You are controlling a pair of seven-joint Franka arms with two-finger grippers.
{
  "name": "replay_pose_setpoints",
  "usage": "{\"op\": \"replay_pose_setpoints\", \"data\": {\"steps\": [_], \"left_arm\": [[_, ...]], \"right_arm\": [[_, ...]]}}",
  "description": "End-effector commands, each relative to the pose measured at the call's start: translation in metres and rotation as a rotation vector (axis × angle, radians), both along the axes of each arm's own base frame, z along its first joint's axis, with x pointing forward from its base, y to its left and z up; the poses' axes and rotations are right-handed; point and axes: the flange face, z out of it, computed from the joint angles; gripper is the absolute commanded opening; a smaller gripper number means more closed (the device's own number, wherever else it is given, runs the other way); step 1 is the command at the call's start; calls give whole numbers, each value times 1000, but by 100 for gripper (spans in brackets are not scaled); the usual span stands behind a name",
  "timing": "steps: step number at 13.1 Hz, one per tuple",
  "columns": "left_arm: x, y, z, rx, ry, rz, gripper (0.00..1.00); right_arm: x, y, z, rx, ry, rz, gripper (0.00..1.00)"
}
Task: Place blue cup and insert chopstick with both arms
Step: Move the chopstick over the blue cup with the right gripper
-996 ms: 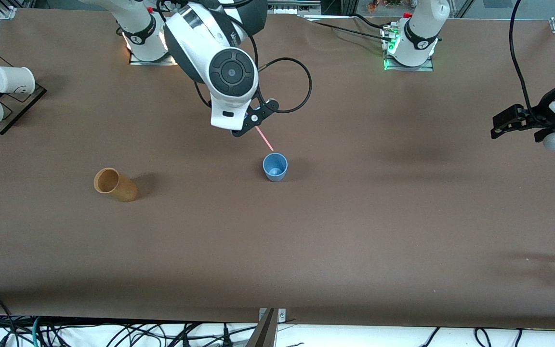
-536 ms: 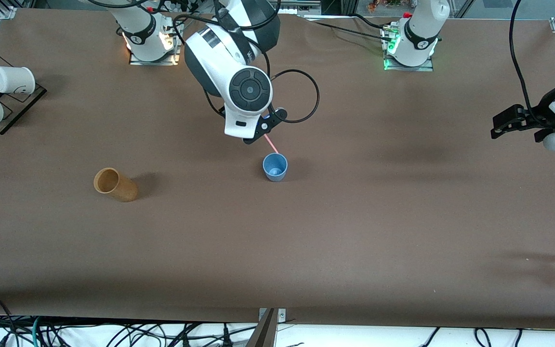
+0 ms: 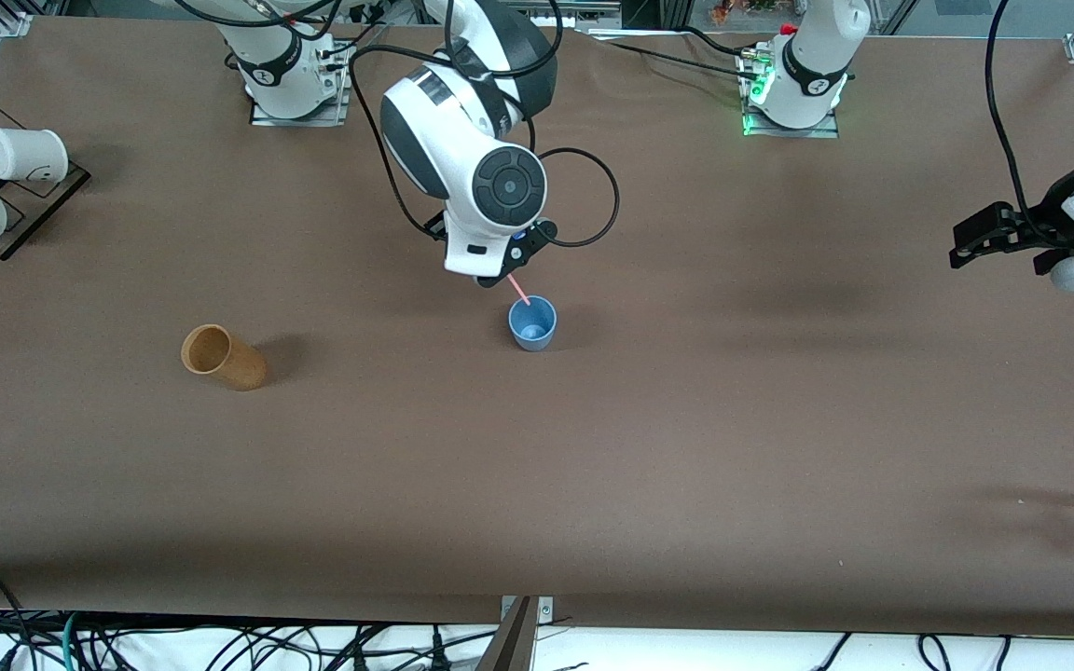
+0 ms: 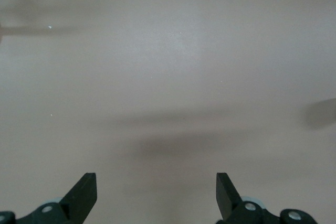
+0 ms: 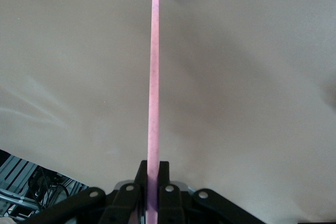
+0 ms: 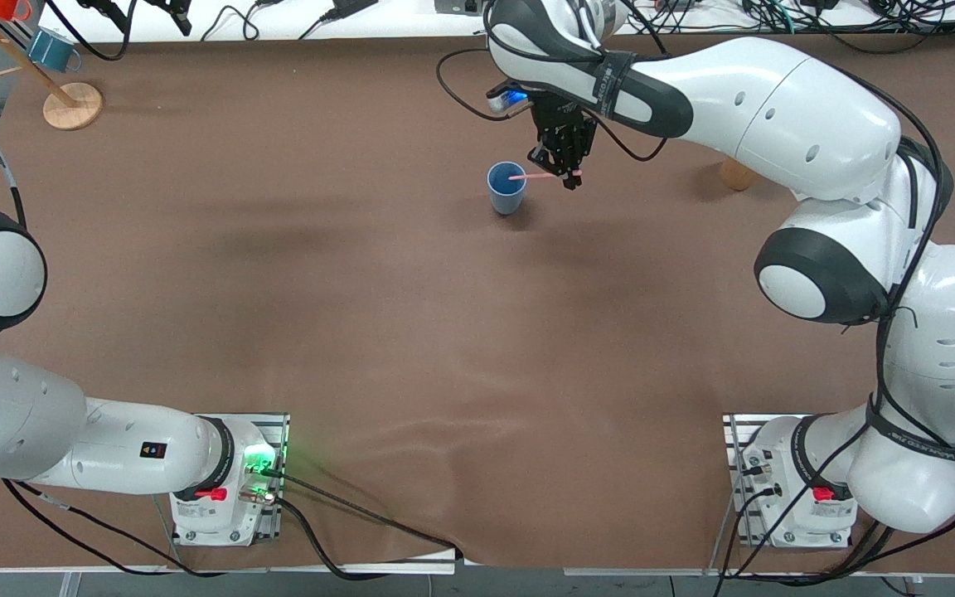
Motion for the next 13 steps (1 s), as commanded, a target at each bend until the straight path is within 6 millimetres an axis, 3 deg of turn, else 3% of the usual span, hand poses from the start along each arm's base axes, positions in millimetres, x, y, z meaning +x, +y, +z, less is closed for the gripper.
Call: {"op": "replay_pose_setpoints", "data": {"steps": [1,13], "left_arm": [[-1,1,1,-2,7,5,100],[-1,2,-1,-2,10,7,100]], "right_arm": [[0,7,-7,-10,-1,30,0],[4,20,-28,1,-46,58,0]]}}
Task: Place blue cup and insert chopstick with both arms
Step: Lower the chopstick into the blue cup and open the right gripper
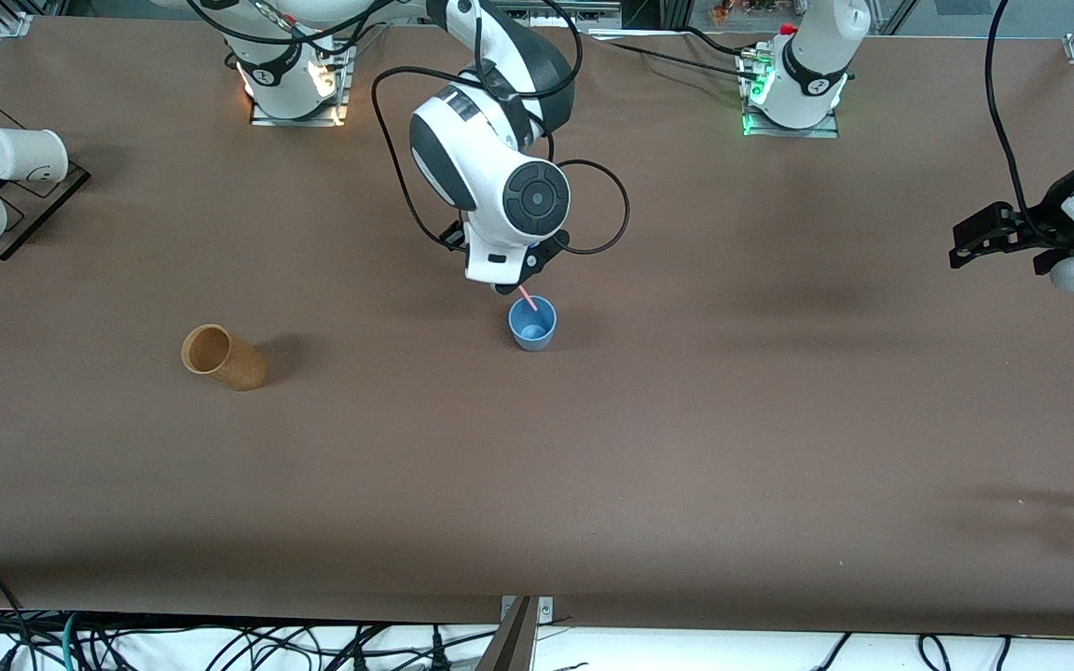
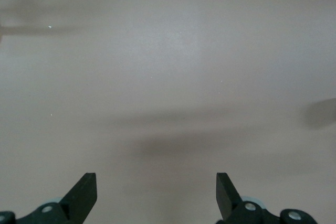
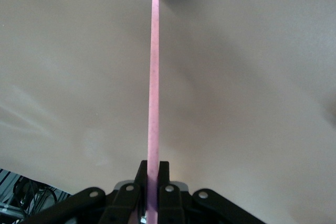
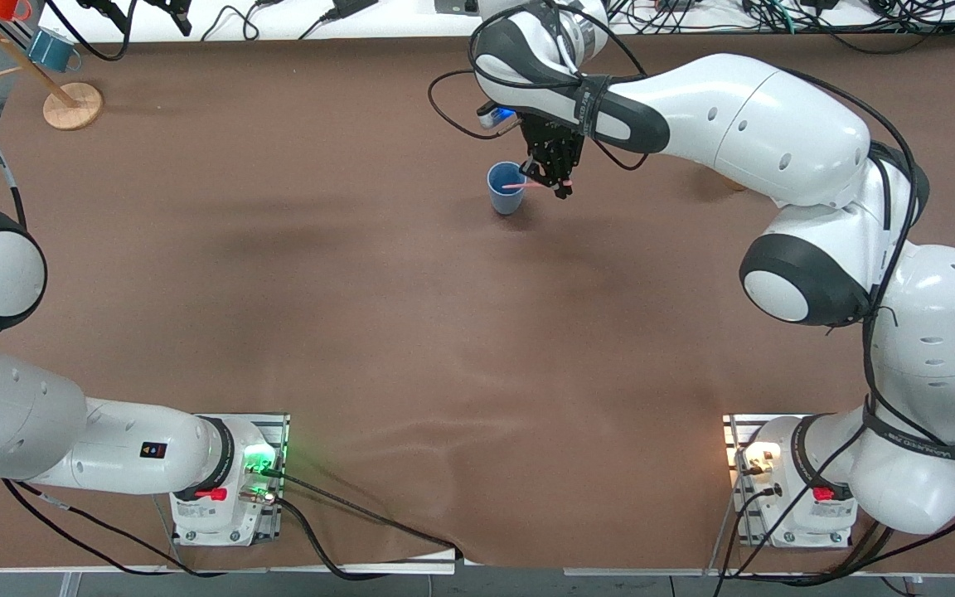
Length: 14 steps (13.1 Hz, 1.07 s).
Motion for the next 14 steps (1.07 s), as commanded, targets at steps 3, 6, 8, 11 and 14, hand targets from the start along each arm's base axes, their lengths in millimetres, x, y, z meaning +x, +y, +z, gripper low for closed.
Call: {"op": "replay_pose_setpoints", "data": {"steps": [3,6,8,11,14], "left_arm": [[-1,2,0,-2,9,7,100],[-1,1,0,-2,9,5,100],[-1,1,0,-2,9,5,100],[-1,1,-1,-2,10,5,100],[-1,1,0,-2,9,5,100]], "right_arm": [[5,6,1,14,-28,23,0],[10,5,-2,13,-48,21,0],[11,4,-2,17,-52,25,5],[11,4,-2,16,-54,24,55],[12,3,-1,14,-54,22,79]]}}
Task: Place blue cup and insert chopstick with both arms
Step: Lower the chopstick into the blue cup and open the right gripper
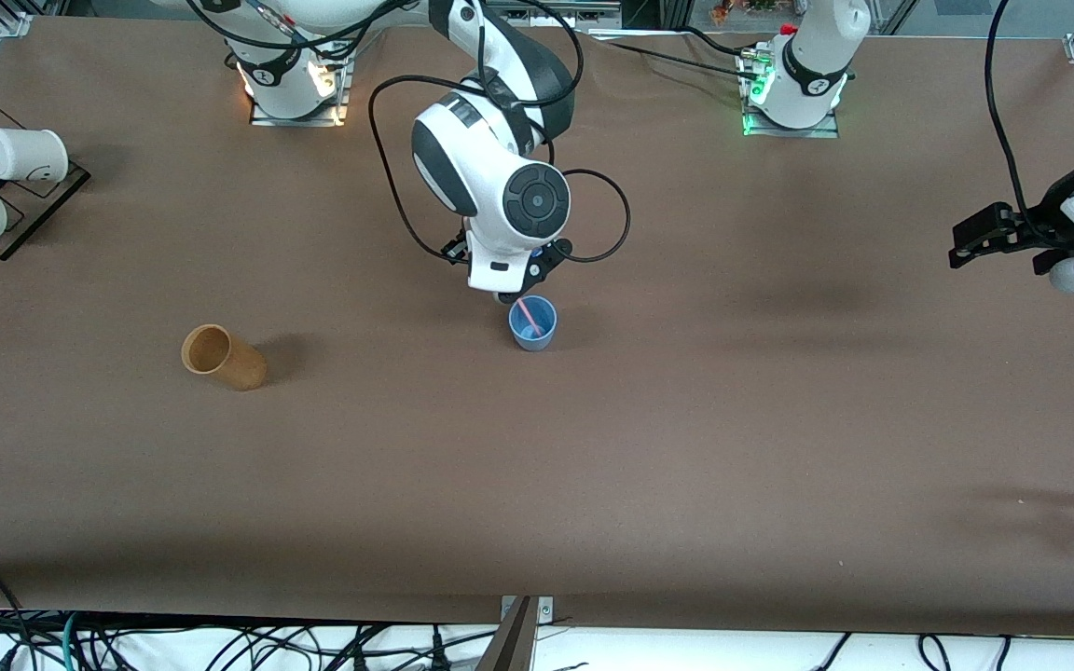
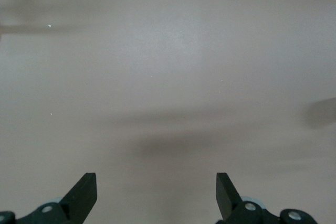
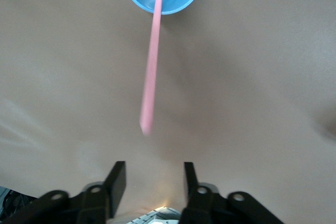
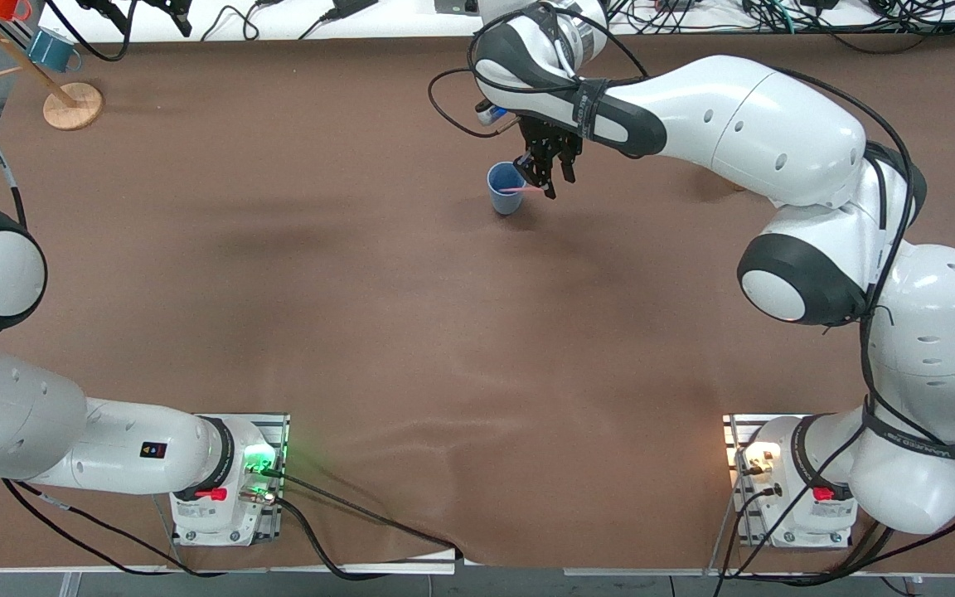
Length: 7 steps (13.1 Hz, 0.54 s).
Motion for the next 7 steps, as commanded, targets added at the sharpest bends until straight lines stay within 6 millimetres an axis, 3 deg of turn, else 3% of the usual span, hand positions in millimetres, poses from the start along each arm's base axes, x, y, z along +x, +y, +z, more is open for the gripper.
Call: {"op": "replay_pose_setpoints", "data": {"steps": [1,2,3,5,7], "left_arm": [[-1,1,1,-2,6,4,100],[-1,1,1,-2,6,4,100],[-1,1,1,-2,6,4,100],[-1,1,1,-2,6,5,100],[-1,1,0,-2,7,4,100]], "right_arm": [[5,1,5,0,-13,13,84],[4,0,7,-1,-12,15,100],[3,-3,12,-5,-4,15,100],[0,-10,56,27,-32,13,100],[10,-33,90,45,-53,-30,100]]}}
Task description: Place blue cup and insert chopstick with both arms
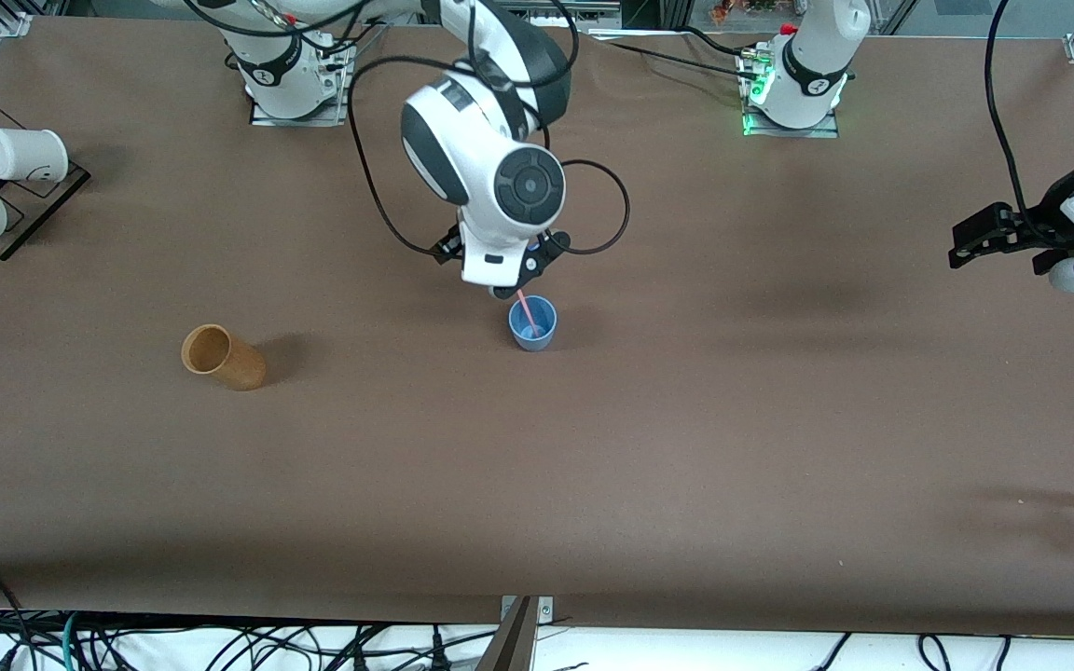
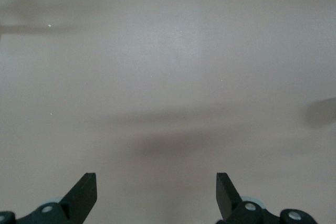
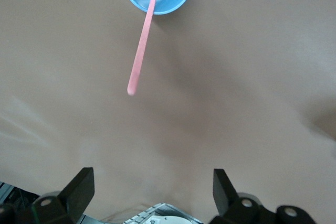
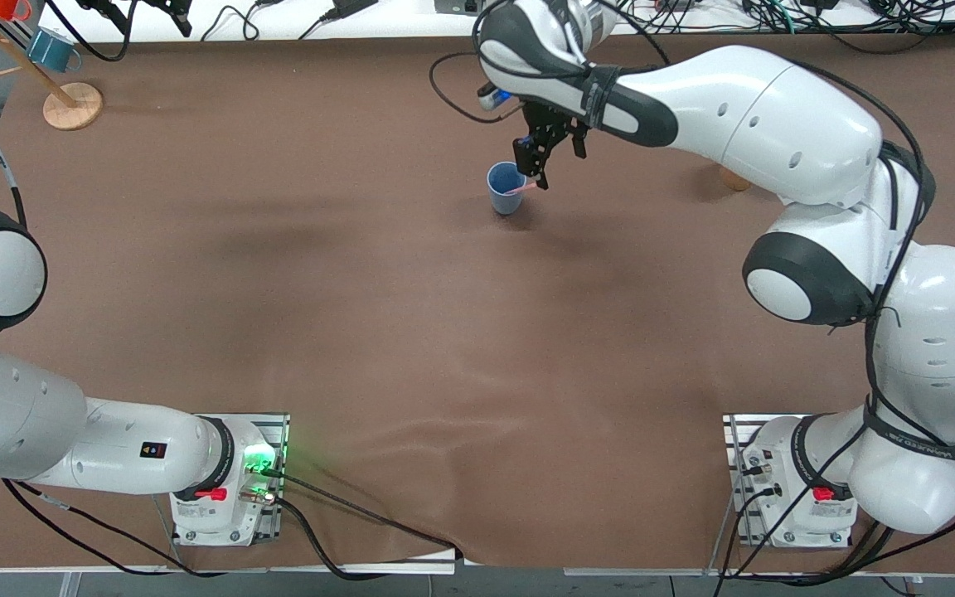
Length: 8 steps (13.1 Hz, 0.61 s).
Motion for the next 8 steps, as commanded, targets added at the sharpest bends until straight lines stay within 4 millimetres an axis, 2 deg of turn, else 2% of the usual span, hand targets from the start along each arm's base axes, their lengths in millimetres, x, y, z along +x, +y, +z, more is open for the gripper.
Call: {"op": "replay_pose_setpoints", "data": {"steps": [1,3,4,7,8], "left_arm": [[-1,1,1,-2,6,4,100],[-1,1,1,-2,6,4,100],[-1,1,1,-2,6,4,100],[1,0,-2,-3,11,5,100],[1,1,-2,-2,11,6,100]], "right_arm": [[16,-42,57,34,-29,-50,100],[35,-79,77,36,-45,-120,100],[48,-106,94,44,-70,-166,100],[74,-160,113,14,-126,-266,100],[83,-176,113,3,-143,-299,100]]}}
